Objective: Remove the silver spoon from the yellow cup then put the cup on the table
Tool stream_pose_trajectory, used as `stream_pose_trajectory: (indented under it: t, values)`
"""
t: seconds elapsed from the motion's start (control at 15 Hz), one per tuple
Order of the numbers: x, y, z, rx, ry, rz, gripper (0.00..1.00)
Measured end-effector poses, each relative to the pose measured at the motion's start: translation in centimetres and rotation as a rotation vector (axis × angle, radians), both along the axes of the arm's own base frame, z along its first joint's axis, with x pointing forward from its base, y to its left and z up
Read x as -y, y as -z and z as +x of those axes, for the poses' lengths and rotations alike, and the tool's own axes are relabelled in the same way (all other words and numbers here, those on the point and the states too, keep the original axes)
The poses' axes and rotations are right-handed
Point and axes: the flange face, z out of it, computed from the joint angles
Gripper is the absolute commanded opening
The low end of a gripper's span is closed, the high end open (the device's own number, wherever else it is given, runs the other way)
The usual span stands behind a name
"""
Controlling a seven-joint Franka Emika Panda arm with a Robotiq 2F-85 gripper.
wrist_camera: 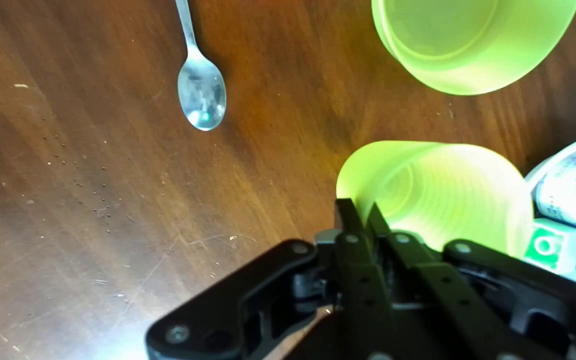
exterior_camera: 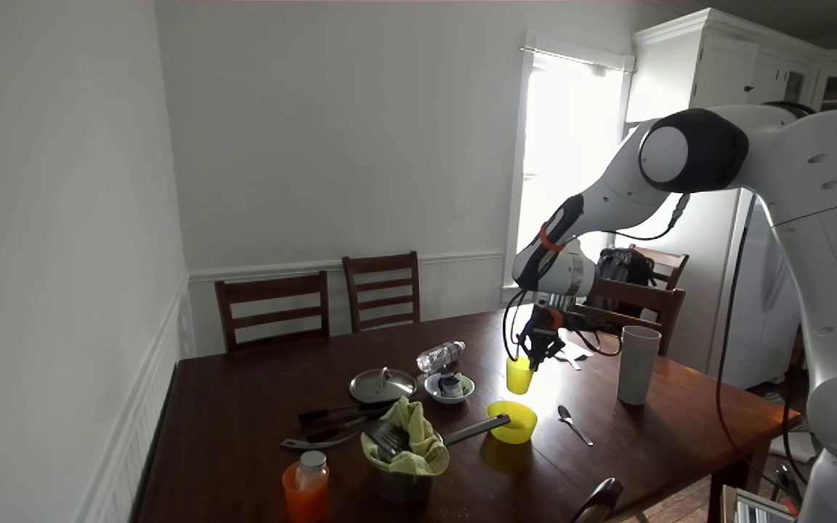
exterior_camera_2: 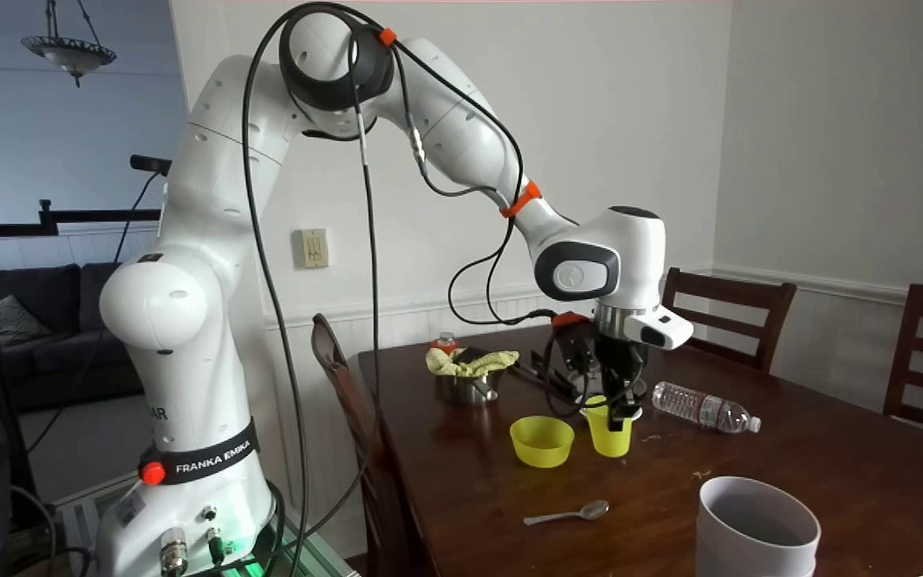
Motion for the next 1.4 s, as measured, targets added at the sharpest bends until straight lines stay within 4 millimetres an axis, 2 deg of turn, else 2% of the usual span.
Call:
stream_pose_trajectory:
  t: [0.47,0.53,0.6,0.8,1.07,1.27,1.4]
  values:
    - [1.2,2.7,0.8,0.016,-0.009,0.035,0.05]
    - [1.2,3.0,0.9,0.014,-0.010,0.036,0.30]
    - [1.3,3.2,1.0,0.013,-0.011,0.036,0.31]
    - [1.3,3.4,1.2,0.012,-0.013,0.036,0.50]
    - [1.4,2.7,1.4,0.022,-0.013,0.031,0.78]
    - [1.4,0.9,1.4,0.044,-0.012,0.021,0.98]
    - [1.2,-0.9,1.0,0.061,-0.010,0.019,1.00]
